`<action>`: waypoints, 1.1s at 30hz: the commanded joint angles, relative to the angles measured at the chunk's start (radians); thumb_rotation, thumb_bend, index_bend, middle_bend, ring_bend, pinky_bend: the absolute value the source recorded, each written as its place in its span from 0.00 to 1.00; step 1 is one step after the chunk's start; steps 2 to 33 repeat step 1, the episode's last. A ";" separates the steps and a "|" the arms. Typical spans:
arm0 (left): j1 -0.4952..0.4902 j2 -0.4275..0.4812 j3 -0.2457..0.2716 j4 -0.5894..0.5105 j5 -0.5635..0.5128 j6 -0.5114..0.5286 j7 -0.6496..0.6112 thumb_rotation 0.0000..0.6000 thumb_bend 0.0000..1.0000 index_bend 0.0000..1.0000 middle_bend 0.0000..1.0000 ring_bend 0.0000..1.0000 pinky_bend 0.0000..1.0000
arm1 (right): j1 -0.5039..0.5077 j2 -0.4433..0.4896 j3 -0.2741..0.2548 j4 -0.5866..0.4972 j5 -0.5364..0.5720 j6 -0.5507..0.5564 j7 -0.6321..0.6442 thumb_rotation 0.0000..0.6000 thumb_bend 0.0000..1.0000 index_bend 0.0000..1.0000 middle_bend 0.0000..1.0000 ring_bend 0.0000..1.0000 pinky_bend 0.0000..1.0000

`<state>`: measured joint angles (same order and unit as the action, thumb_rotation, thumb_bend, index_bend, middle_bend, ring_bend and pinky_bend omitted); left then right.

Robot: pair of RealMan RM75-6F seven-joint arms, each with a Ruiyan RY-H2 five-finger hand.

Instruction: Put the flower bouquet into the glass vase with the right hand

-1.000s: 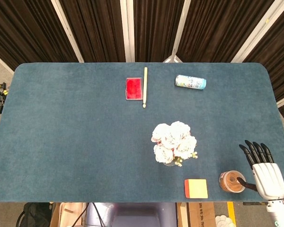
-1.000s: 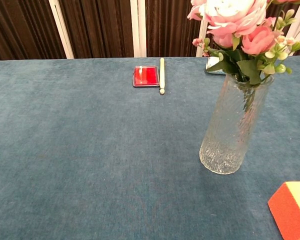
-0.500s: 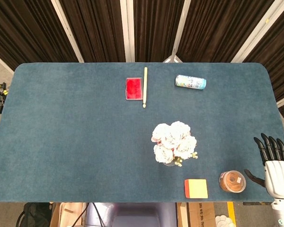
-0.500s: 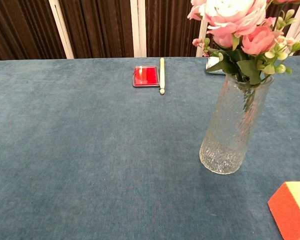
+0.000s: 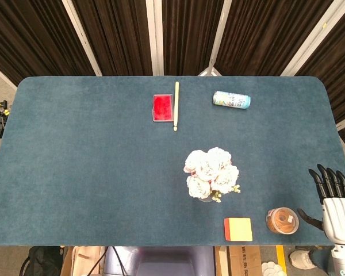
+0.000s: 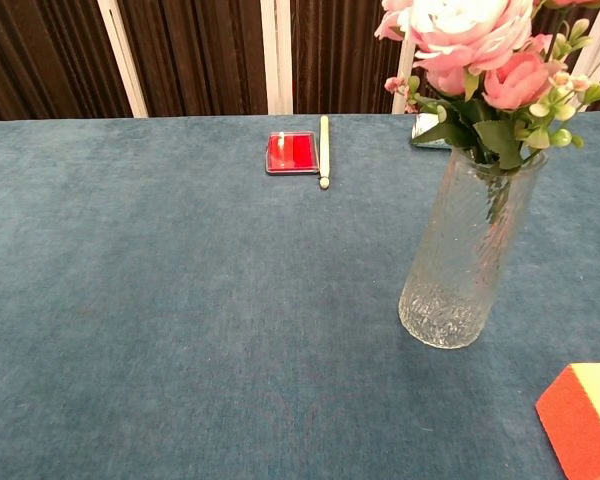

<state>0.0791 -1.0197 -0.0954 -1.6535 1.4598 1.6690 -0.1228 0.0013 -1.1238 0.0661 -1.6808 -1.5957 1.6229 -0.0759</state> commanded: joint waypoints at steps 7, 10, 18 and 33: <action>0.003 0.004 0.002 -0.001 0.000 0.002 0.000 1.00 0.34 0.14 0.00 0.00 0.06 | 0.000 0.002 -0.005 -0.004 -0.007 -0.001 -0.003 1.00 0.07 0.12 0.06 0.00 0.00; 0.003 0.004 0.002 -0.001 0.000 0.002 0.000 1.00 0.34 0.14 0.00 0.00 0.06 | 0.000 0.002 -0.005 -0.004 -0.007 -0.001 -0.003 1.00 0.07 0.12 0.06 0.00 0.00; 0.003 0.004 0.002 -0.001 0.000 0.002 0.000 1.00 0.34 0.14 0.00 0.00 0.06 | 0.000 0.002 -0.005 -0.004 -0.007 -0.001 -0.003 1.00 0.07 0.12 0.06 0.00 0.00; 0.003 0.004 0.002 -0.001 0.000 0.002 0.000 1.00 0.34 0.14 0.00 0.00 0.06 | 0.000 0.002 -0.005 -0.004 -0.007 -0.001 -0.003 1.00 0.07 0.12 0.06 0.00 0.00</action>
